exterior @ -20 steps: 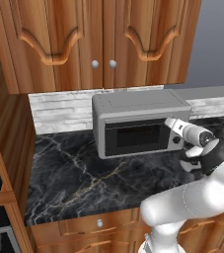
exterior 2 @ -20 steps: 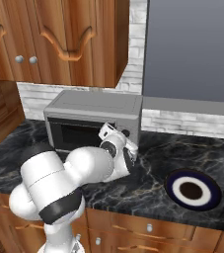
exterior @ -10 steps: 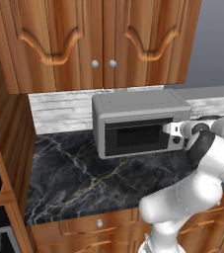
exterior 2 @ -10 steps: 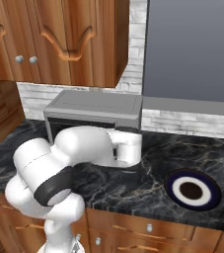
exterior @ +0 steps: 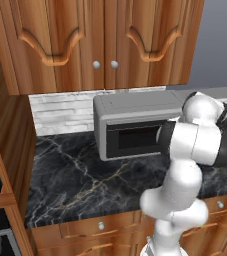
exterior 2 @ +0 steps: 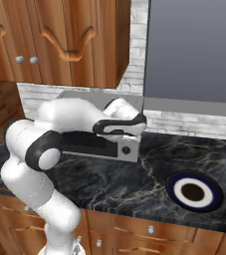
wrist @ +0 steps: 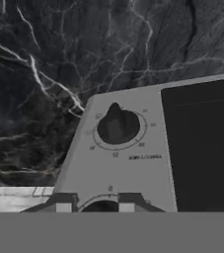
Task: Pull the toaster oven rack outwards. Pick up the baguette from the plate and place it on the toaster oven rack. Close the toaster oven door fully and set the temperature to the lowest setting.
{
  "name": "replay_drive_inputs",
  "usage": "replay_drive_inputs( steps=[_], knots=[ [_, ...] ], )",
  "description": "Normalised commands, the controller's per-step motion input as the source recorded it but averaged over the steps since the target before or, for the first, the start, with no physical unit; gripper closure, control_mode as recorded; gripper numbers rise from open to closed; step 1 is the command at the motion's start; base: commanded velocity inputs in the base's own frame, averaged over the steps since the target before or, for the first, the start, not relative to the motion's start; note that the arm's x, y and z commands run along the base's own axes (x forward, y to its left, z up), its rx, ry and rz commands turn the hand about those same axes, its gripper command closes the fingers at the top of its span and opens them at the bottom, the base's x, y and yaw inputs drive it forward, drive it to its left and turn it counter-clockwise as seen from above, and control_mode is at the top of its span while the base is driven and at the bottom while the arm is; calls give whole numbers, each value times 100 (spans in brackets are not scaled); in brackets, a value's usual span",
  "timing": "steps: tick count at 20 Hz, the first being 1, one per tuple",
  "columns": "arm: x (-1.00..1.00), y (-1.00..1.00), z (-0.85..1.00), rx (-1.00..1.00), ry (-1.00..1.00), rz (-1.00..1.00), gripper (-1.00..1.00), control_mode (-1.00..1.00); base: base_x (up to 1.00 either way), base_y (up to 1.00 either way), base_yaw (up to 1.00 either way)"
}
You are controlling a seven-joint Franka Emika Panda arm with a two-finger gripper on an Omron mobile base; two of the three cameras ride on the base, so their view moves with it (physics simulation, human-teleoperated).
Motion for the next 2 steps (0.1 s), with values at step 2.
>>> replay_drive_inputs(
  steps=[2],
  knots=[
    [38, 0, 18, -90, 7, 14, 100, -100, 0, 0, 0]
  ],
)
